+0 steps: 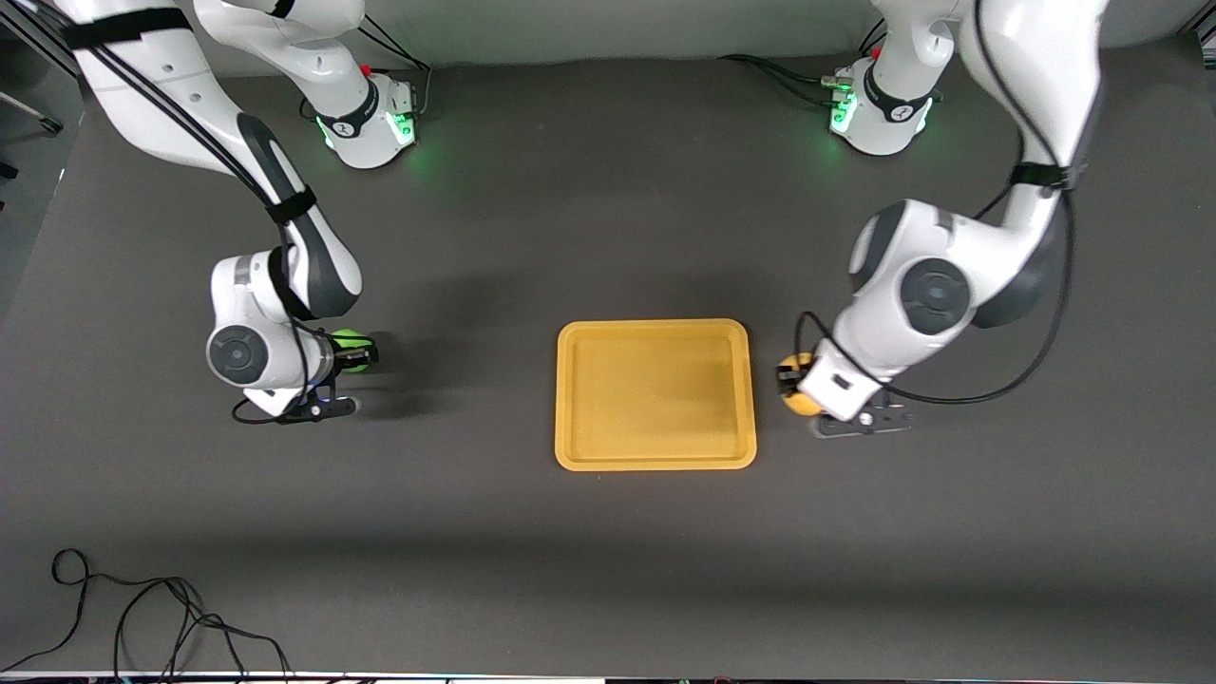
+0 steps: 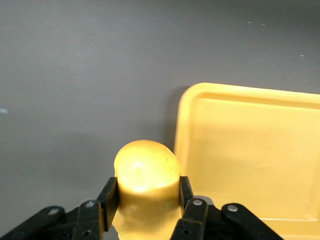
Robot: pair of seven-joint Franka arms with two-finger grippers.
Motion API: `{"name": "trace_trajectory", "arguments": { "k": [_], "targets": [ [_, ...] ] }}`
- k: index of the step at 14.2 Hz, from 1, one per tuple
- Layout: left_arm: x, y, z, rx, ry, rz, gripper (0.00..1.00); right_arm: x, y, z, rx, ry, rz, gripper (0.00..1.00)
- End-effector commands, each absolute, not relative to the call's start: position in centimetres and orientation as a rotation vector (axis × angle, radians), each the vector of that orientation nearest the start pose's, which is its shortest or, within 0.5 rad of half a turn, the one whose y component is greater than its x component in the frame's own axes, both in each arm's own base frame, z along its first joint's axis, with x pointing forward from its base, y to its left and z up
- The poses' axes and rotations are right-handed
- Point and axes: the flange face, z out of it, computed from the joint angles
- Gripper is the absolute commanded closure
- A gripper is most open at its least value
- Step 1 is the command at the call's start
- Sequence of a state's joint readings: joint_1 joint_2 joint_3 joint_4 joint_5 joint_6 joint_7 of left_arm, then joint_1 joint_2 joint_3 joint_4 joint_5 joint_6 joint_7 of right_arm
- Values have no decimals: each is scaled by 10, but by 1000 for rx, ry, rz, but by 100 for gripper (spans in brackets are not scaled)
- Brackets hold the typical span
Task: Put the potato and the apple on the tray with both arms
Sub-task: 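Carry the potato and apple onto the tray with both grippers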
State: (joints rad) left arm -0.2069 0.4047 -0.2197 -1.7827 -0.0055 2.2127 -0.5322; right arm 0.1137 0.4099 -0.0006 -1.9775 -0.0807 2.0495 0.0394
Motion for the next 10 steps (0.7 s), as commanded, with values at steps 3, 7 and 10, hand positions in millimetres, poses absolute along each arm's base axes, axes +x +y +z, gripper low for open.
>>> {"name": "trace_trajectory", "arguments": {
  "k": [3,7,10],
  "targets": [
    [584,-319,278,-3177,-245,-46,67,628,133,339,-3068,-148,411,79],
    [575,-337,238,-3167,-231,-36,65,660,217,340,-3097,21,304,79],
    [574,-338,229,-3169,-228,-32,63,652,276,319,-3117,145,304,80]
  ]
}}
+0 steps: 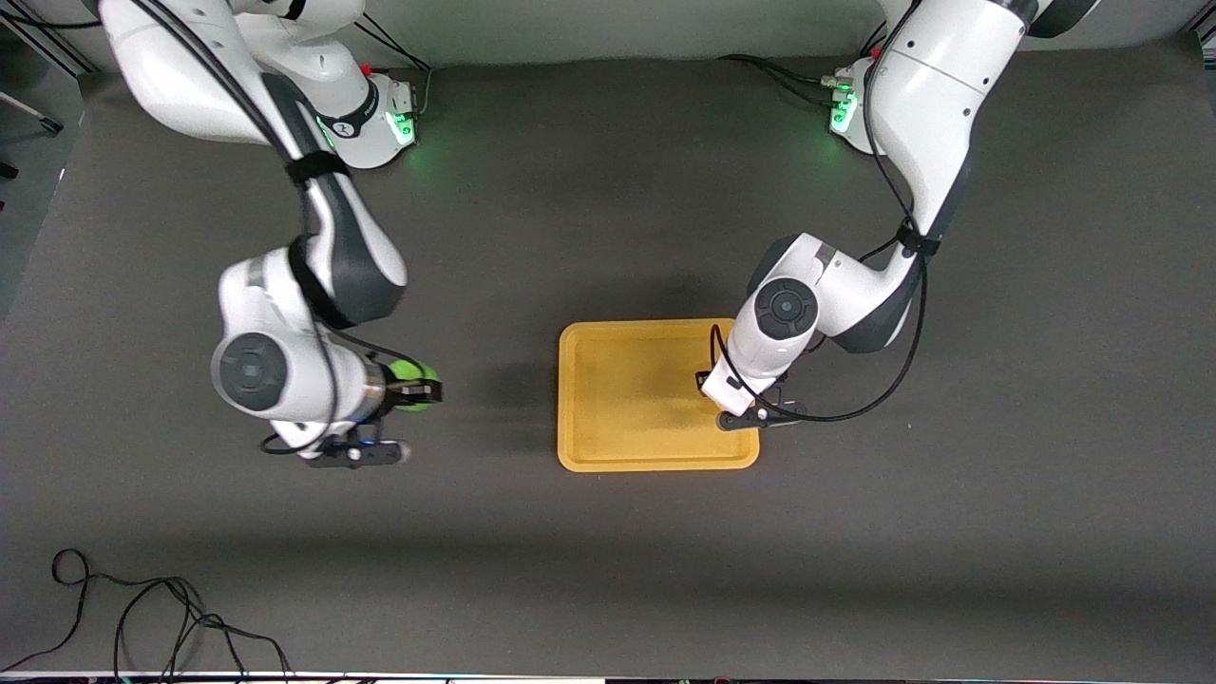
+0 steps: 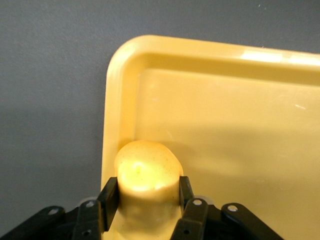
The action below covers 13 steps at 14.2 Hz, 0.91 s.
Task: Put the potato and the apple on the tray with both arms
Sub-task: 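Carry the potato and apple onto the tray with both grippers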
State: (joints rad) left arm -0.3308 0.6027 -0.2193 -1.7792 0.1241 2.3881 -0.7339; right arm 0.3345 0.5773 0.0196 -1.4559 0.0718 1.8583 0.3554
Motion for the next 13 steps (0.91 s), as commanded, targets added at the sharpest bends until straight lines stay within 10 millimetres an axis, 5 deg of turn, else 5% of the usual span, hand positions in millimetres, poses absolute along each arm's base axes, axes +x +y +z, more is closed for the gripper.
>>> {"name": "trace_trajectory", "arguments": {
  "k": [1,3,5,9,11,13],
  "targets": [
    [574,-338,228,-3169,-225,-30,60,654,294,317,-3112,173,259,80],
    [573,-338,224,-3166,-214,-22,48,653,326,305,-3108,237,226,80],
    [574,-338,226,-3162,-195,-35,0,659,356,299,-3078,322,141,80],
    [578,-340,246,-3165,-212,-62,0,655,424,263,-2925,543,2,81],
    [588,-328,283,-3148,-218,-81,0,645,448,240,-2874,609,-36,81],
    [606,-291,337,-3130,-179,-119,0,624,475,228,-2873,625,-14,81]
  ]
}}
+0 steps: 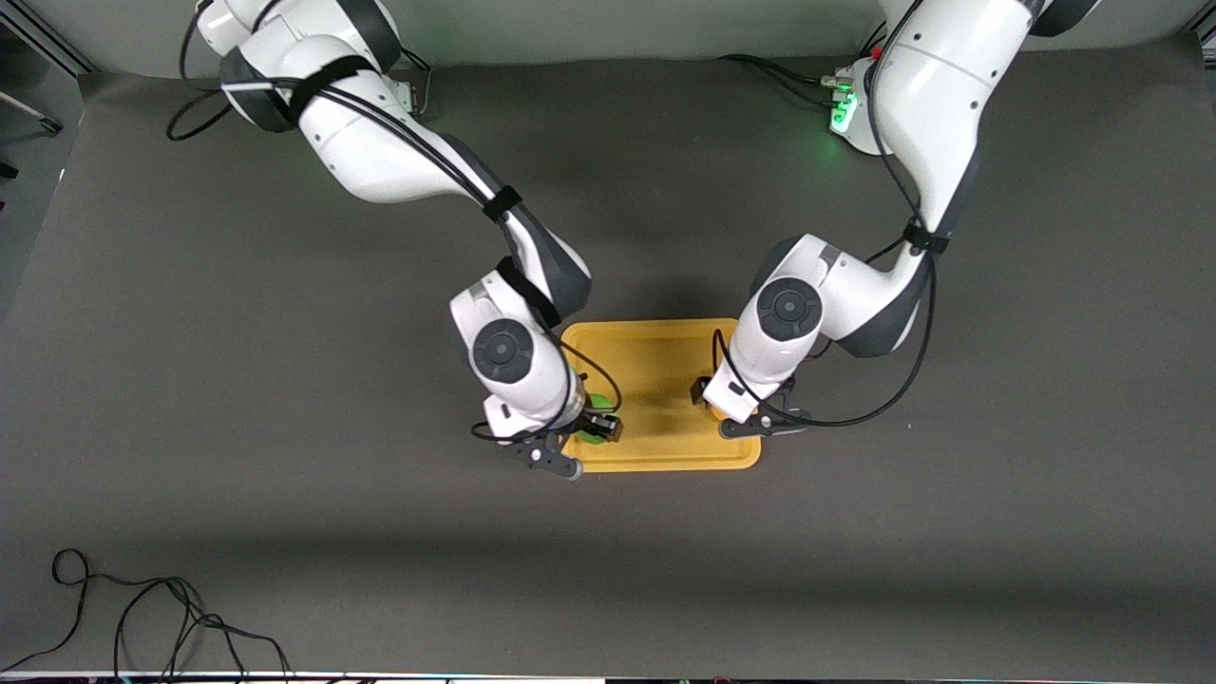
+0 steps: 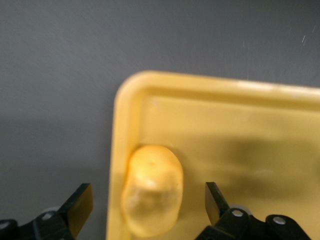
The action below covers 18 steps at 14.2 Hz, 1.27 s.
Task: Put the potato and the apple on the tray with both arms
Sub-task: 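Open the left gripper on the tray while the right gripper lowers the apple, then release the apple on the tray and lift the right gripper away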
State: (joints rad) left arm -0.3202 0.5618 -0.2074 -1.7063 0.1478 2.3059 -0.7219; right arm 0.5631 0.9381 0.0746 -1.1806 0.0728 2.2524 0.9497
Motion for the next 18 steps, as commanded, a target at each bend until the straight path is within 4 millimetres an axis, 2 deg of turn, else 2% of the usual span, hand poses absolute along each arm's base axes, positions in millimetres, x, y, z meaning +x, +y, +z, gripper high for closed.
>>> {"name": "trace_trajectory", "arguments": {
  "k": [1,2,4,6,8,10,11,12,13,14,15,16,17,18],
  "targets": [
    [616,-259,367,-3127,-171,-158,0,612,488,220,-2880,639,4,81],
    [623,-227,395,-3126,-156,-179,0,609,491,213,-2882,662,17,81],
    [626,-168,442,-3131,-100,-157,0,611,493,219,-2866,681,7,81],
    [621,-123,492,-3148,-32,-121,0,610,496,222,-2853,708,8,81],
    [607,-100,549,-3132,-25,-60,0,597,509,217,-2854,726,25,80],
    [585,-90,591,-3116,-6,23,0,600,510,209,-2820,767,3,79],
    [578,-77,604,-3113,-33,21,0,601,511,205,-2800,780,-13,78],
    [572,-72,611,-3129,-50,10,0,600,511,202,-2802,779,-12,68],
    [571,-71,610,-3141,-44,12,0,600,510,199,-2810,779,-6,49],
    [573,-67,606,-3143,-32,13,0,599,510,202,-2813,775,-6,9],
    [575,-64,600,-3142,-29,20,0,600,510,209,-2808,772,-10,0],
    [575,-64,596,-3142,-31,11,0,602,507,215,-2828,776,8,0],
    [573,-63,598,-3143,-33,6,0,605,499,237,-2866,776,38,0],
    [570,-62,602,-3143,-41,-6,0,608,489,270,-2898,759,60,0]
  ]
}}
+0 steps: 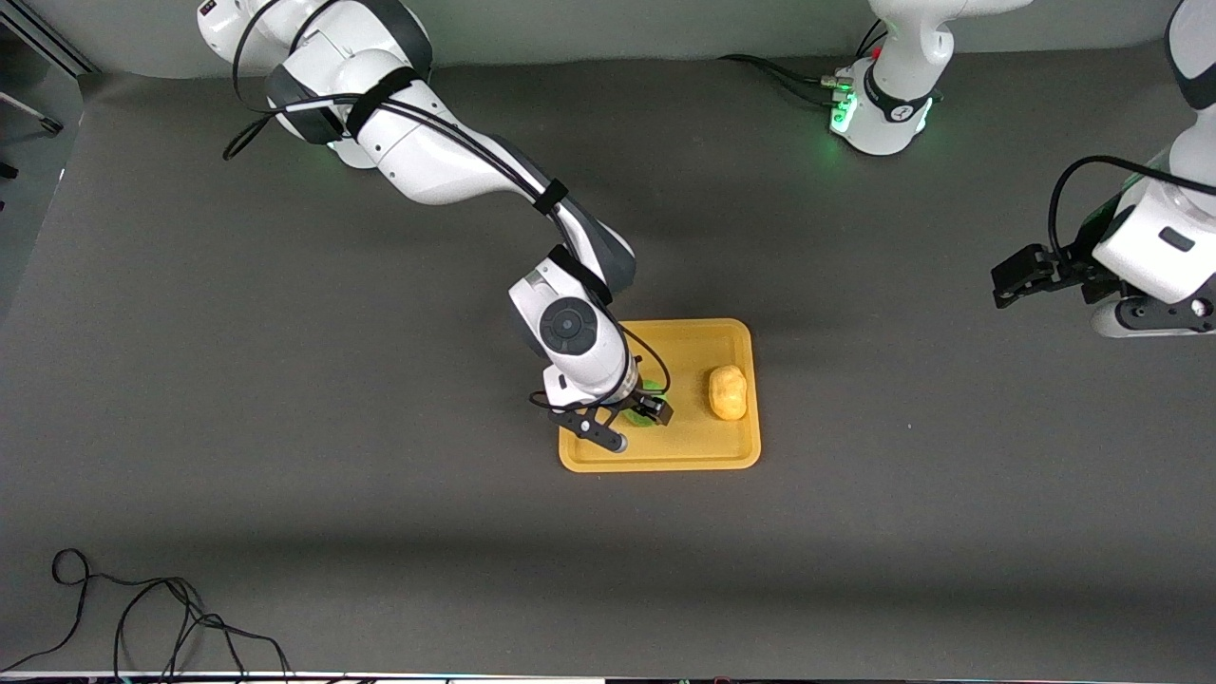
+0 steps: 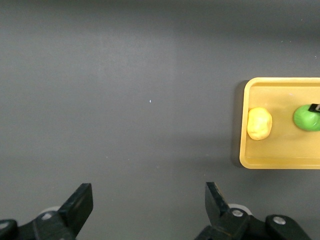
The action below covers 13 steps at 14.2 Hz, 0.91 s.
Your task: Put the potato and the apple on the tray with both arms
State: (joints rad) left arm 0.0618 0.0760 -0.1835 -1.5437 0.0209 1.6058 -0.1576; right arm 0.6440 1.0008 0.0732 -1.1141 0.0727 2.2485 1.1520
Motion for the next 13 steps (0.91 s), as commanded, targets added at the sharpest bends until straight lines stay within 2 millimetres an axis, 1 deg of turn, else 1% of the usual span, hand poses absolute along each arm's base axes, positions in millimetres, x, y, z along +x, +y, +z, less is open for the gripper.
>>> {"name": "trace_trajectory", "arguments": {
  "k": [1,2,3,4,5,6,7,8,9,10,11,13],
  "targets": [
    [566,-63,600,-3142,-38,-3,0,618,465,314,-2920,707,80,0],
    [562,-64,600,-3143,-36,-3,0,617,441,361,-2967,609,105,0],
    [558,-65,602,-3141,-33,-5,0,610,419,400,-3012,531,140,0],
    [555,-65,603,-3139,-36,-5,0,613,383,435,-3030,494,158,0],
    [555,-63,604,-3138,-38,-5,0,619,344,459,-3033,488,167,0],
    [556,-62,604,-3141,-41,-10,0,618,315,480,-3040,475,171,0],
    [557,-63,603,-3151,-42,-18,0,618,280,496,-3041,493,150,0],
    [557,-64,603,-3163,-48,-18,0,619,236,507,-3046,459,125,0],
    [557,-59,605,-3165,-63,-22,0,614,210,521,-3053,357,103,0],
    [557,-46,606,-3166,-99,-25,0,609,182,533,-3052,380,92,0],
    [558,-42,605,-3170,-98,-20,0,603,158,539,-3061,400,94,0],
    [558,-43,605,-3171,-83,-20,0,592,126,547,-3079,324,99,0]
  ]
}}
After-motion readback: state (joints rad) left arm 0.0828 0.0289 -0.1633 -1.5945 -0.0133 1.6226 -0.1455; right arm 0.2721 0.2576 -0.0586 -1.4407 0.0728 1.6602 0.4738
